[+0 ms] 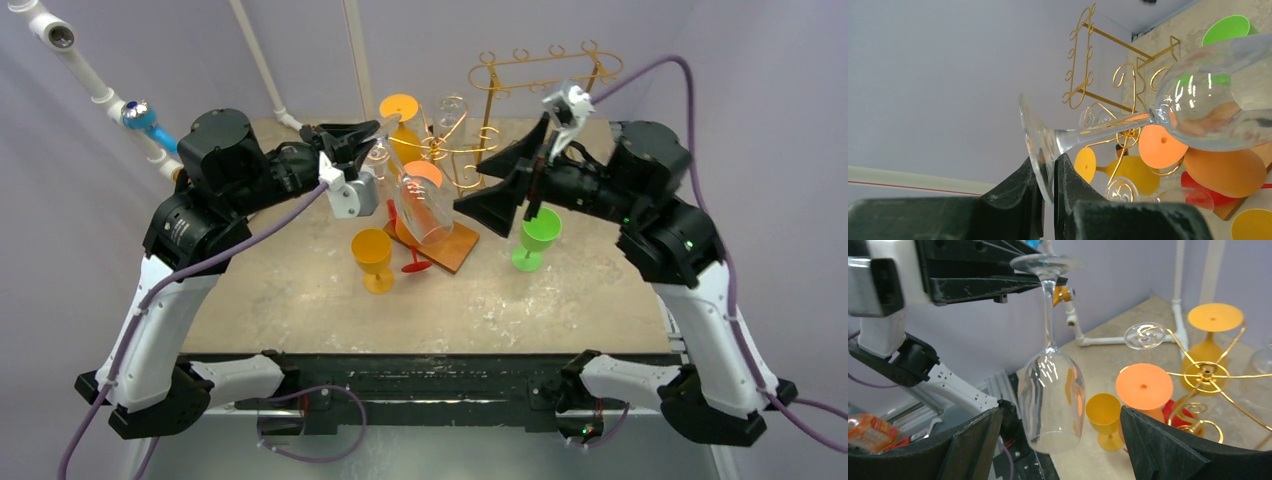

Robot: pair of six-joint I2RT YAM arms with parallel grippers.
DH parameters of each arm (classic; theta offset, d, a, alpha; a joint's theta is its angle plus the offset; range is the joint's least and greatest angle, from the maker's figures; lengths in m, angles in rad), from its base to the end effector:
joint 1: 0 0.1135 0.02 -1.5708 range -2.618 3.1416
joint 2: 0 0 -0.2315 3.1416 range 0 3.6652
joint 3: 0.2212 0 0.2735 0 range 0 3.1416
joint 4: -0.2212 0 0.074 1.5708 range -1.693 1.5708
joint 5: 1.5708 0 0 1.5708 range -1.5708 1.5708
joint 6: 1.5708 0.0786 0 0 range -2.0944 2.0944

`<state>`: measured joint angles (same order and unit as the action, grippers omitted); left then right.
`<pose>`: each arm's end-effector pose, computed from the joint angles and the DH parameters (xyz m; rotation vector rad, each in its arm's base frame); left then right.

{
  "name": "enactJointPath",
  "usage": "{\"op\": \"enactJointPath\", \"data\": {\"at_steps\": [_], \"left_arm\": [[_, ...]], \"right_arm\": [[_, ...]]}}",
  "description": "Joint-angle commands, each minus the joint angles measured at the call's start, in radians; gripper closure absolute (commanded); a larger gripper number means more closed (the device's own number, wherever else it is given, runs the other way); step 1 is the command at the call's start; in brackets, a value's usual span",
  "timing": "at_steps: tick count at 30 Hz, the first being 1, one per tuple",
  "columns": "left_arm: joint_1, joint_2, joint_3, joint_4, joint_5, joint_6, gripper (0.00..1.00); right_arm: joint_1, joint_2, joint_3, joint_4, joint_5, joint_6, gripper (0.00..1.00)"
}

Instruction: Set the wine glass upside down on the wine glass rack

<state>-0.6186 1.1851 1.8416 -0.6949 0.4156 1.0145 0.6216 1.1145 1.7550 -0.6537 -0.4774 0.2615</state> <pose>0.1881 -0.1728 0.5328 1.3657 0.8450 -0.0275 0.1740 0.1691 0.5270 -0.6813 1.5433 1.0527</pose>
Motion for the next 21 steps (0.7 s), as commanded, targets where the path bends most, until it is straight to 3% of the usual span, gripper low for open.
{"op": "enactJointPath", "data": {"at_steps": [1, 21], "left_arm": [[-0.005, -0.043, -0.012, 0.142, 0.087, 0.069, 1.0], [-0.006, -0.022, -0.022, 0.271, 0.207, 0.105, 1.0]], "right_arm": [[0.005, 0.072, -0.005, 0.086, -0.157, 0.012, 0.01], [0.121, 0.14, -0.118, 0.225, -0.185, 0.036, 0.01]]}}
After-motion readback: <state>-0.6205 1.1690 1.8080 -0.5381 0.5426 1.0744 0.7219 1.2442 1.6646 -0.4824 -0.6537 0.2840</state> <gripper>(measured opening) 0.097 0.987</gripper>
